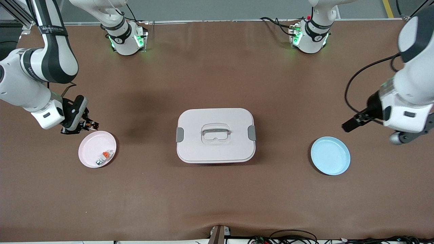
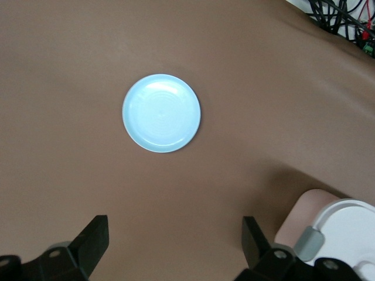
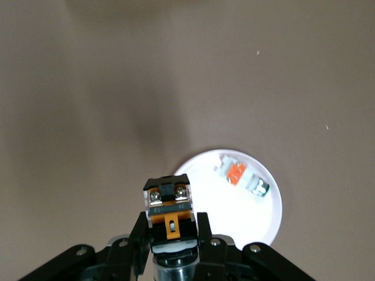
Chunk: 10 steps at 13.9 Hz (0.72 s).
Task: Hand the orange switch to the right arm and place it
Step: 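Carry the switch with the right gripper while the left gripper withdraws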
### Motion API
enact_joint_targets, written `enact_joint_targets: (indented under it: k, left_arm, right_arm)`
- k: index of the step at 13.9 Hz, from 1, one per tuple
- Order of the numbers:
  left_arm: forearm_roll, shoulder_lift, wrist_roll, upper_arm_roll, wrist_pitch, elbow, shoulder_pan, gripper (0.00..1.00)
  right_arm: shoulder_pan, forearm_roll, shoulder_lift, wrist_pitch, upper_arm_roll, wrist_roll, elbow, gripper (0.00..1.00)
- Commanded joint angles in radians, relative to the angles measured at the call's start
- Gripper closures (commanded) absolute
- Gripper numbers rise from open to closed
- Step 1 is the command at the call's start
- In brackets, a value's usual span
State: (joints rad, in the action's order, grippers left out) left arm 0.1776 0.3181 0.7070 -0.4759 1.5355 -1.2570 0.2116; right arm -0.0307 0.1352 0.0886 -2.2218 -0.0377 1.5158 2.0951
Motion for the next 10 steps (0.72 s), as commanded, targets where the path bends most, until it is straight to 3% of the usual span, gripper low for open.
enact_joint_targets:
  k: [1, 5, 7, 9, 10]
  left_arm:
    - [0.016, -0.033, -0.072, -0.004, -0.034, -0.022, 0.026, 0.0]
    - [0.016, -0.062, -0.084, -0.003, -0.043, -0.022, 0.046, 0.0]
    - [-0.003, -0.085, -0.197, 0.002, -0.049, -0.024, 0.078, 0.0]
    - [-0.012, -0.135, -0.263, 0.051, -0.046, -0.076, 0.063, 0.0]
    - [-0.024, -0.169, -0.277, 0.11, -0.046, -0.109, 0.01, 0.0]
  right_arm:
    - [-0.052, -0.02, 0.011, -0.07, 0.016, 0.098, 0.04, 1.0]
    - [-0.084, -0.02, 0.103, -0.163, 0.016, 0.113, 0.051, 1.0]
    - [-0.095, -0.02, 0.15, -0.215, 0.018, 0.113, 0.051, 1.0]
    - [-0.098, -0.02, 0.196, -0.278, 0.018, 0.115, 0.048, 1.0]
    - [-0.098, -0.019, 0.218, -0.309, 0.018, 0.116, 0.048, 1.0]
